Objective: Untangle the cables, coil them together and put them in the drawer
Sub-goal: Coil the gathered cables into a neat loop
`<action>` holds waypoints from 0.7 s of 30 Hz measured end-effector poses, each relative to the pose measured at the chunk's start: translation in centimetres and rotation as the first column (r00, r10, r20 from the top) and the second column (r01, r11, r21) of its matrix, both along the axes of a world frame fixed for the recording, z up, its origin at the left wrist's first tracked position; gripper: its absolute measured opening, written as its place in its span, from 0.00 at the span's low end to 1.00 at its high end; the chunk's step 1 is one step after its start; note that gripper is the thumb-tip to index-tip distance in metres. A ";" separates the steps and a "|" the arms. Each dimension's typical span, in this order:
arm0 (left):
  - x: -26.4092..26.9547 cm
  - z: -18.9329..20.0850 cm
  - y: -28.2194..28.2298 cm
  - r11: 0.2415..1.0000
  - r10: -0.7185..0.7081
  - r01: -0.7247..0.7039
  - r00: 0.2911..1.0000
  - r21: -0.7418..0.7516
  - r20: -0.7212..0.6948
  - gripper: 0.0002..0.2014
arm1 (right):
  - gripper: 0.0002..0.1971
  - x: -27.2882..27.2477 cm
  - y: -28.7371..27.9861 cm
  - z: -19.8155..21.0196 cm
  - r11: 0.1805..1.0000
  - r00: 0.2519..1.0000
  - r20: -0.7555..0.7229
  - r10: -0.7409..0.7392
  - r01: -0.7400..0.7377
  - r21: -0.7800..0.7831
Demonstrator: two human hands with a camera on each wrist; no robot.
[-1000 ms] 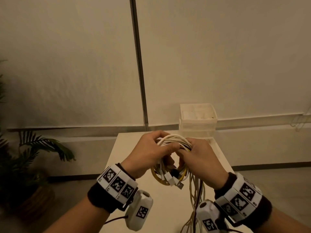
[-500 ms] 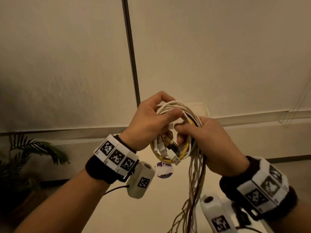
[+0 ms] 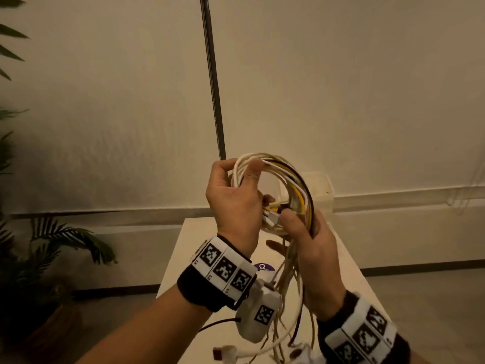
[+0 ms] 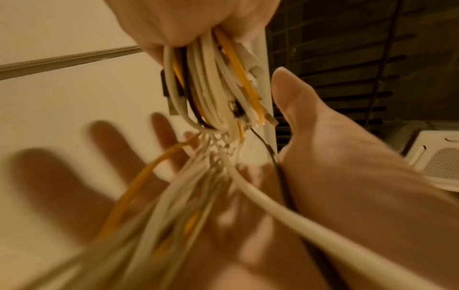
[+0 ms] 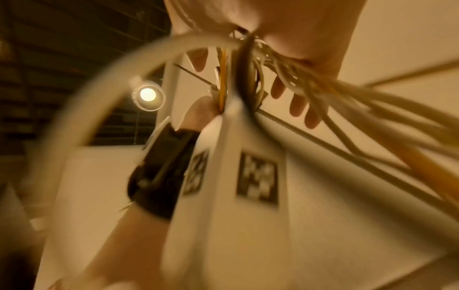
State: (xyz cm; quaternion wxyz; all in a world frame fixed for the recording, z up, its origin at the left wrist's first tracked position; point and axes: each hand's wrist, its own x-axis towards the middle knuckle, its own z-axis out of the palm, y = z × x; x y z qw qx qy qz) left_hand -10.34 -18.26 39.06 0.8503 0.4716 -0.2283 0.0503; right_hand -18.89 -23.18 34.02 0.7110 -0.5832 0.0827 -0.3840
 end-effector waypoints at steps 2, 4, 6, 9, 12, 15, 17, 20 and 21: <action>-0.2 0.0 -0.3 0.999 0.024 -0.025 0.999 -0.021 -0.030 0.19 | 0.29 0.5 0.5 -0.3 0.993 0.999 0.039 0.013 -0.018 0.121; -0.7 -0.3 -0.6 0.999 0.046 -0.046 0.998 -0.004 -0.030 0.18 | 0.30 1.4 0.6 0.4 0.979 0.996 0.092 -0.007 -0.012 0.206; -0.6 -0.6 -0.6 0.999 0.027 -0.027 1.000 0.034 -0.002 0.19 | 0.31 2.1 0.3 1.1 0.975 0.995 0.100 -0.027 0.004 0.221; -0.4 -1.0 0.1 0.991 -0.045 0.038 0.998 0.125 0.048 0.22 | 0.18 2.3 -0.8 1.4 0.986 0.996 0.076 -0.036 0.023 0.168; 0.3 -1.6 1.3 0.967 -0.100 0.073 0.990 0.246 0.100 0.23 | 0.12 1.9 -1.7 1.1 0.999 0.999 0.049 -0.020 0.018 0.034; 1.9 -1.2 3.0 0.903 -0.230 0.178 0.969 0.392 0.090 0.16 | 0.11 1.5 -2.1 0.8 0.993 0.999 -0.012 0.051 -0.052 -0.111; 2.7 -0.7 3.8 0.861 -0.265 0.187 0.959 0.473 0.105 0.14 | 0.11 1.5 -2.2 0.6 0.977 0.993 -0.082 0.091 -0.104 -0.187; 2.6 -0.8 3.3 0.869 -0.199 0.115 0.972 0.481 0.128 0.12 | 0.11 1.8 -2.2 0.1 0.981 0.989 -0.100 0.110 -0.124 -0.152; 2.3 -1.1 2.8 0.883 -0.149 0.074 0.981 0.463 0.128 0.11 | 0.12 1.9 -2.2 -0.1 0.985 0.990 -0.092 0.111 -0.122 -0.124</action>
